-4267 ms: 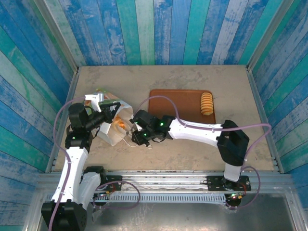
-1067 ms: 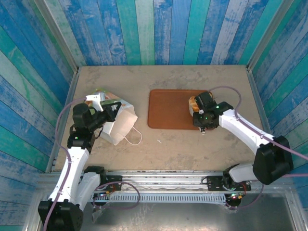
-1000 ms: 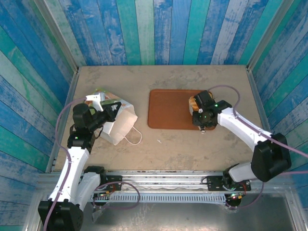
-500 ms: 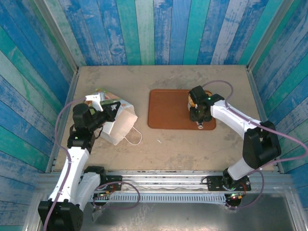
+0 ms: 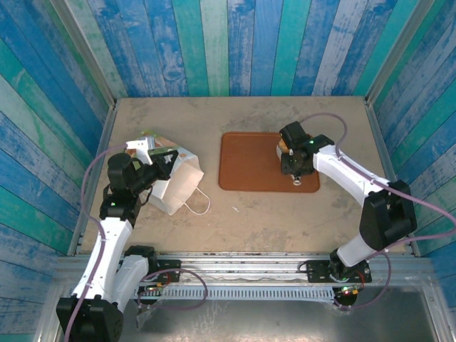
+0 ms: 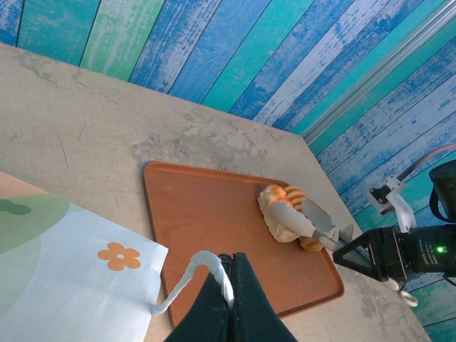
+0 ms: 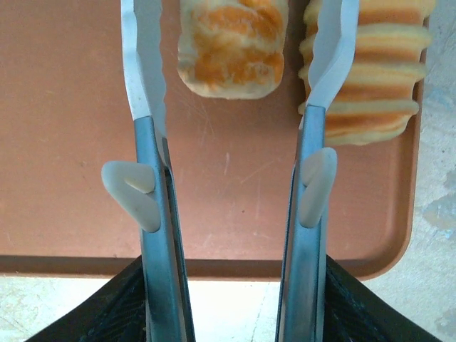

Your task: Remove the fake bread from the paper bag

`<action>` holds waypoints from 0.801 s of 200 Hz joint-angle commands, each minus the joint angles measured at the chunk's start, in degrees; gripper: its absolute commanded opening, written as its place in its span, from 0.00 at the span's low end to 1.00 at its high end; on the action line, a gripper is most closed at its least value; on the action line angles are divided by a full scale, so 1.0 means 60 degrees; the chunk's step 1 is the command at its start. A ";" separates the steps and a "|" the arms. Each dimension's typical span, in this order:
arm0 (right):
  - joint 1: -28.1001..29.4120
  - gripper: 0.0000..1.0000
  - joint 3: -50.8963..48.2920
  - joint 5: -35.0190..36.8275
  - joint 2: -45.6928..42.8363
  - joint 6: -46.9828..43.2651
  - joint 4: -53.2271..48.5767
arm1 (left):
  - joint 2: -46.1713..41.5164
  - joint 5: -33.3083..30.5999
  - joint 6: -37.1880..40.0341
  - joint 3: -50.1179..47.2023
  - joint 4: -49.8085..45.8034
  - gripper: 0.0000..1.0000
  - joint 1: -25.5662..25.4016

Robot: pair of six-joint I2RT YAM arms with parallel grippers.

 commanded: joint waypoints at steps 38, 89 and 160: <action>-0.0048 0.49 0.0504 0.0570 0.0740 -0.0134 -0.0325 | -0.0228 -0.0160 0.0021 -0.0045 0.0146 0.00 -0.0022; -0.0048 0.44 0.0211 0.0919 0.0343 -0.0030 -0.0341 | -0.0182 -0.0194 -0.0020 -0.0060 0.0174 0.00 -0.0024; -0.0048 0.44 -0.0041 0.0552 0.0039 0.0147 -0.0334 | -0.0189 -0.0219 -0.0095 -0.0117 0.0211 0.00 -0.0022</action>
